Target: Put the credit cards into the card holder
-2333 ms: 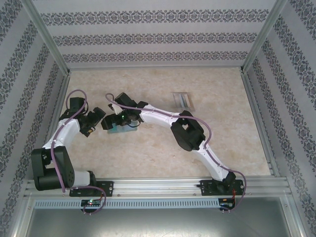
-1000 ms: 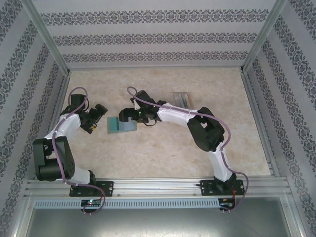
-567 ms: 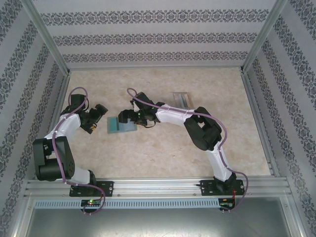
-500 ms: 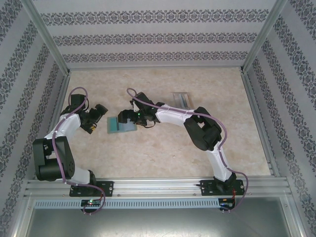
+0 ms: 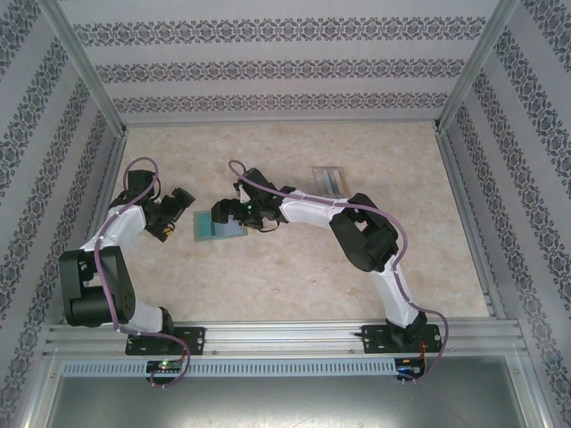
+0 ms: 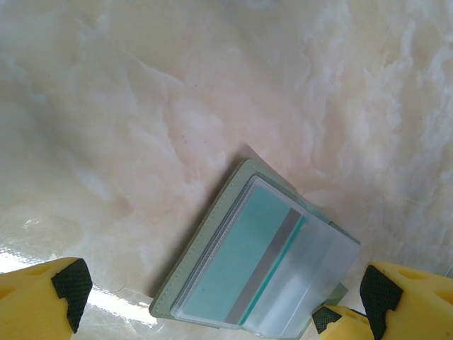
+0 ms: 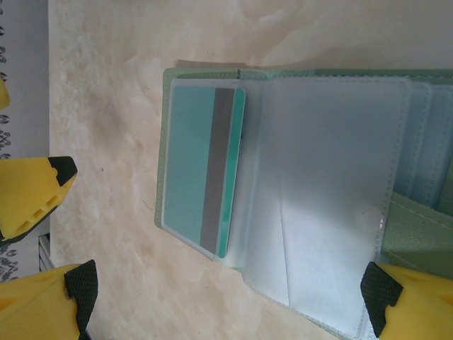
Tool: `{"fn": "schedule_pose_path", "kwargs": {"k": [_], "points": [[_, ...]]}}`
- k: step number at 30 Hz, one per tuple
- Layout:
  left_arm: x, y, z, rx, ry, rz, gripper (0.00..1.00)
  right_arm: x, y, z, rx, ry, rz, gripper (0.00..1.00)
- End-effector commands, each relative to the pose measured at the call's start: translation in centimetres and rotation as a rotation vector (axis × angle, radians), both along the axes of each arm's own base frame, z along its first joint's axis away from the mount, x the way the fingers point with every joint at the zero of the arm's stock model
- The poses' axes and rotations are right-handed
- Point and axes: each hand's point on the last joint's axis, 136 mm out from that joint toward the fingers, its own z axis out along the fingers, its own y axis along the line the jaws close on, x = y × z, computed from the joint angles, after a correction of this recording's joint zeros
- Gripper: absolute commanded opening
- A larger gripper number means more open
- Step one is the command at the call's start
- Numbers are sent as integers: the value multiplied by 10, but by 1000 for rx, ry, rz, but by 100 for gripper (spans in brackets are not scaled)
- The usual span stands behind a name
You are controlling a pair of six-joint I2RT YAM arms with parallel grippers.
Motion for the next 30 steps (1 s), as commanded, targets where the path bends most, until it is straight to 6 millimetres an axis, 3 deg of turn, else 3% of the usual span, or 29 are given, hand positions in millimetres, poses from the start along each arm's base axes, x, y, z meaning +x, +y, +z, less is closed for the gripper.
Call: {"fn": "schedule_pose_path", "kwargs": {"k": [1, 19, 30], "points": [[3, 4, 5, 1, -29, 1, 100, -6, 2, 1, -20, -24, 10, 98], [5, 4, 5, -4, -36, 0, 100, -13, -4, -9, -71, -36, 9, 98], [6, 3, 7, -8, -42, 2, 100, -17, 12, 3, 6, -37, 56, 98]]}}
